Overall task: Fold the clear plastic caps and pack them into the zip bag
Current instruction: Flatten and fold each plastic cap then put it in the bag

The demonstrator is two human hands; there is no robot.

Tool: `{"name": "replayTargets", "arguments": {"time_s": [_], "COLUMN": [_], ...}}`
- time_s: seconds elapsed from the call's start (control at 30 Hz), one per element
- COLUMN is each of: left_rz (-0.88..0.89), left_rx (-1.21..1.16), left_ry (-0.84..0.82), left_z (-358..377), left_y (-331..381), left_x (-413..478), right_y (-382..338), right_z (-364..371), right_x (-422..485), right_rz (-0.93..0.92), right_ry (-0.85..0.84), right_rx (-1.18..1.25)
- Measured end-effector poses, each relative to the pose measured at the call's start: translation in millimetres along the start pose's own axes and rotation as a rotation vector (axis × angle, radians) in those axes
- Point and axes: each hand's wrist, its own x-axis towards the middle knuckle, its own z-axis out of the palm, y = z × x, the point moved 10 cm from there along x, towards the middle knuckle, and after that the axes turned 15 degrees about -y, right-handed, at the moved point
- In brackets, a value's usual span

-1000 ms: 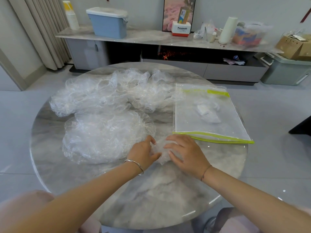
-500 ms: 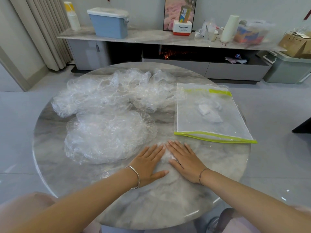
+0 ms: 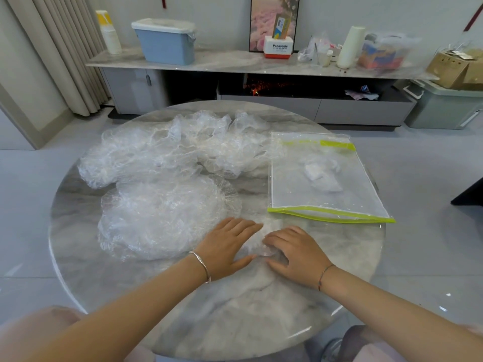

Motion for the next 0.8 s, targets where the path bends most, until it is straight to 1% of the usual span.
{"name": "replayTargets", "arguments": {"time_s": [0.1,0.17,0.23,0.37,0.47,0.57,0.67,0.7,0.73,0.8], "left_rz": [-0.015,-0.045,-0.071,-0.165,-0.275,-0.375,-0.426,-0.442,-0.439,-0.360], "left_rx": [0.001,-0.015,-0.063,-0.163,-0.198,-0.308,-0.427,-0.403,-0.332,-0.189], "left_ry": [-0.105,-0.175,-0.187,-0.111,-0.068,-0.096,-0.113,-0.104,-0.087,-0.035], "left_z": [11,23,26,14,2,7,12,10,6,0], "left_y": [-6,-8,-11,-20,-30,-40,-44,-44,-43,-33], "left_x": [-1,-1,1,6,4,1,-1,-3,-2,0], "right_y": [4,7,10,30,38,42,56,60,63,66], "right_z": [8,8,8,7,5,7,20,24,27,30], "right_x": [0,2,4,6,6,3,-2,-3,-3,-1], "right_rz": [0.024,0.054,0.085,0.236,0.271,0.305,0.460,0.499,0.526,0.553], "right_ry": [-0.048,-0.055,-0.047,-0.013,0.017,0.063,0.054,0.046,0.039,0.012], "right_rx": [-0.013,0.033,0.093,0.299,0.461,0.552,0.646,0.680,0.701,0.701]}}
